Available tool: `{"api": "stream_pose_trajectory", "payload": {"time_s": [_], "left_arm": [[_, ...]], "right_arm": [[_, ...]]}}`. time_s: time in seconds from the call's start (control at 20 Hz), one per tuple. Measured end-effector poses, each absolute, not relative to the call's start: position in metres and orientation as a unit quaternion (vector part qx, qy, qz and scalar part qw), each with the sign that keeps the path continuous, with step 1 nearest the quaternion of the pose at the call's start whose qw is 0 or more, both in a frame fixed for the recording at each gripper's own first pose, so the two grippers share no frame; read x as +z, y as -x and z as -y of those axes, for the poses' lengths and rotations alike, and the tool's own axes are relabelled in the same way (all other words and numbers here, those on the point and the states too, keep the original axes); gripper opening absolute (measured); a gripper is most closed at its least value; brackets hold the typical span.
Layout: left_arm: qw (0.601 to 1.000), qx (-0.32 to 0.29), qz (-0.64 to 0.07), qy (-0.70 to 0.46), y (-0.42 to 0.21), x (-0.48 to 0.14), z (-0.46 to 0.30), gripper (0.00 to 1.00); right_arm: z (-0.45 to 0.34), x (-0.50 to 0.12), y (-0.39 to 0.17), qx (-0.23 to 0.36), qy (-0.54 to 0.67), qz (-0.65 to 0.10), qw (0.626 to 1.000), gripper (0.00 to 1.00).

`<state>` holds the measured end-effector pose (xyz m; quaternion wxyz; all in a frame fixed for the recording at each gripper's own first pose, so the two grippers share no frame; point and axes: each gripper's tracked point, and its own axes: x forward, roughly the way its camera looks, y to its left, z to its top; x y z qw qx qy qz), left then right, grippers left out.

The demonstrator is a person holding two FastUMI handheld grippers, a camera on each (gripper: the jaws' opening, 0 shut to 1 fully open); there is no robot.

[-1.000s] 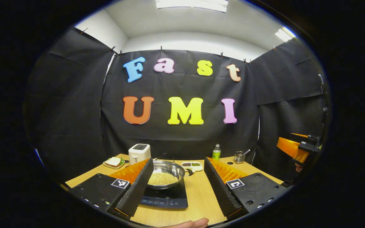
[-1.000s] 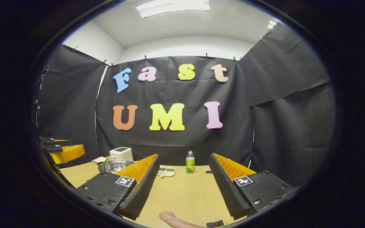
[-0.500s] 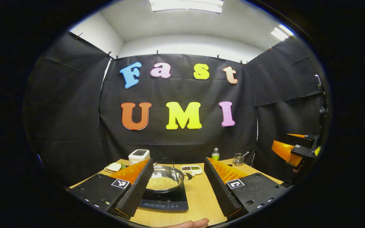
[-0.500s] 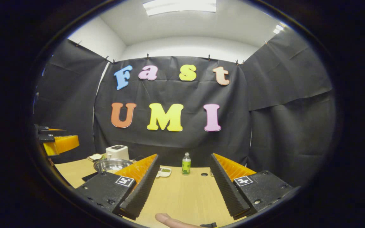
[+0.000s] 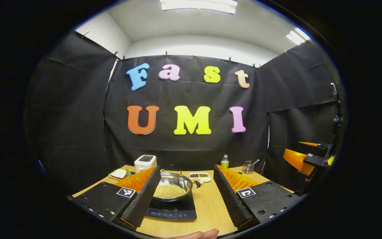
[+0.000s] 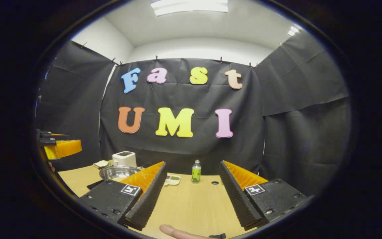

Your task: First push the handle of the pot to place it horizontally, then grasp the pot with both hands and set it on the induction cooktop.

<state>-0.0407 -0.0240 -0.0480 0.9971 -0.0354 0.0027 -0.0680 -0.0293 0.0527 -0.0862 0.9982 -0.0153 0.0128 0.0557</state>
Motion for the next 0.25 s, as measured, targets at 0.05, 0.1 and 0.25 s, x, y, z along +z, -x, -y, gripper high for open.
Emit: {"api": "stream_pose_trajectory", "payload": {"time_s": [0.05,0.1,0.25], "left_arm": [[0.997,-0.068,-0.003,0.036,0.0411,-0.0482,0.0243,0.95],[0.997,-0.068,-0.005,0.035,0.0413,-0.0502,0.0240,0.95],[0.997,-0.067,-0.006,0.034,0.0426,-0.0515,0.0236,0.95]], "right_arm": [[-0.0541,-0.0858,0.0303,0.058,0.015,-0.013,0.998,0.96],[-0.0550,-0.0871,0.0302,0.059,0.014,-0.014,0.998,0.96],[-0.0546,-0.0867,0.0320,0.059,0.013,-0.015,0.998,0.96]]}}
